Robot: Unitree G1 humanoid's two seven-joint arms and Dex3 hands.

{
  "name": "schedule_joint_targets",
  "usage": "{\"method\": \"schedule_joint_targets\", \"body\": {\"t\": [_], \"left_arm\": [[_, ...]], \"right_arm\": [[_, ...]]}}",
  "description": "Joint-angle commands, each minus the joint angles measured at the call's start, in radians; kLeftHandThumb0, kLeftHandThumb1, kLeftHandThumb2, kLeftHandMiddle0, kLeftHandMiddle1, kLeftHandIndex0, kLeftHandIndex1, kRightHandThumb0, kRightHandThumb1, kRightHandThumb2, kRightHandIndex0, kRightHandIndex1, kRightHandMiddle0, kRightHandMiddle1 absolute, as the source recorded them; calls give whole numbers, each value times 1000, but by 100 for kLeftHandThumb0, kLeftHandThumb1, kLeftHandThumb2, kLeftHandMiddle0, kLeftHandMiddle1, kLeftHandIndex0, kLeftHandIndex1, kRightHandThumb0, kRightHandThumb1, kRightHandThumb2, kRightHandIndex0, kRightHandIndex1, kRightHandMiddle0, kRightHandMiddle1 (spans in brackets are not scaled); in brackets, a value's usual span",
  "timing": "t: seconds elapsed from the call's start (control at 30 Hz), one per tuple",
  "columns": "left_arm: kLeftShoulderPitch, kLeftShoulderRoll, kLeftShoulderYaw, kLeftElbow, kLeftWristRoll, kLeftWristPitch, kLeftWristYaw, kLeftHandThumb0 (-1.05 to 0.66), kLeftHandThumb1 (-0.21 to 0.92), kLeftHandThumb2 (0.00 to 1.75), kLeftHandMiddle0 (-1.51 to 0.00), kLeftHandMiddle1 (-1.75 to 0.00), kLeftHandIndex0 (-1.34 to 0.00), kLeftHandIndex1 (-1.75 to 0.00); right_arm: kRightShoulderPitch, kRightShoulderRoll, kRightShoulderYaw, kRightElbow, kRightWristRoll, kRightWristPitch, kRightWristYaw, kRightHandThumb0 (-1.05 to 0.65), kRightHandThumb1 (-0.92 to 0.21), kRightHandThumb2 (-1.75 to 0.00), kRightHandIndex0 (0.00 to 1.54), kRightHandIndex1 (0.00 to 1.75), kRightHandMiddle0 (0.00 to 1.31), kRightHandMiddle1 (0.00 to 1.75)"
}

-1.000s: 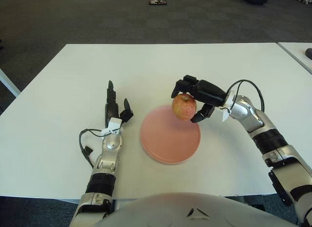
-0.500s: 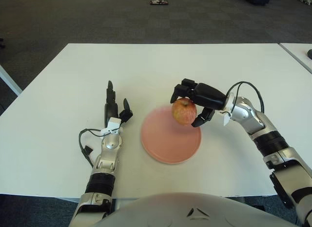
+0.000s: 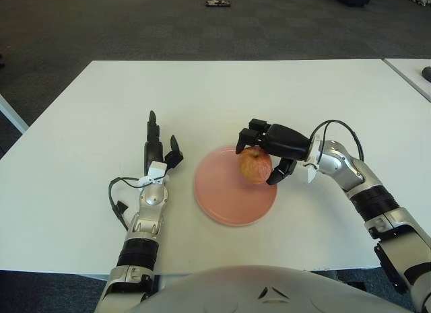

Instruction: Put the apple into the plate.

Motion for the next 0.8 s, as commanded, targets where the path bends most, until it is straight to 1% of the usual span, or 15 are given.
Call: {"method": "schedule_joint_targets", "body": {"t": [0.0,0.1,0.27,0.43,0.77], "left_arm": [[4,8,3,-12,1,10,-5,-91,92,98,0,0,0,-3],[4,7,3,-14,0,12,-5,-90,92,98,0,0,0,-3],[-1,4,4,-11,-2,12,-2,-89,92,98,0,0,0,-3],[-3,3,4,-12,2,13,2,-89,92,99,0,0,0,-3],[-2,2,0,-17,13,16,8,-90,92,99,0,0,0,-4]], "right_arm": [[-5,-3,4,13,-25,-24,-26,-46,-34,-129,112,175,59,175],[-5,-2,12,27,-42,-37,-36,-46,-34,-129,111,175,59,175],[-13,5,31,75,-105,-73,-80,-46,-34,-128,110,175,59,175],[-19,17,49,112,-169,-89,-136,-46,-34,-128,110,175,59,175],[-54,33,86,184,-228,-102,-207,-46,-34,-129,106,175,59,175]]}}
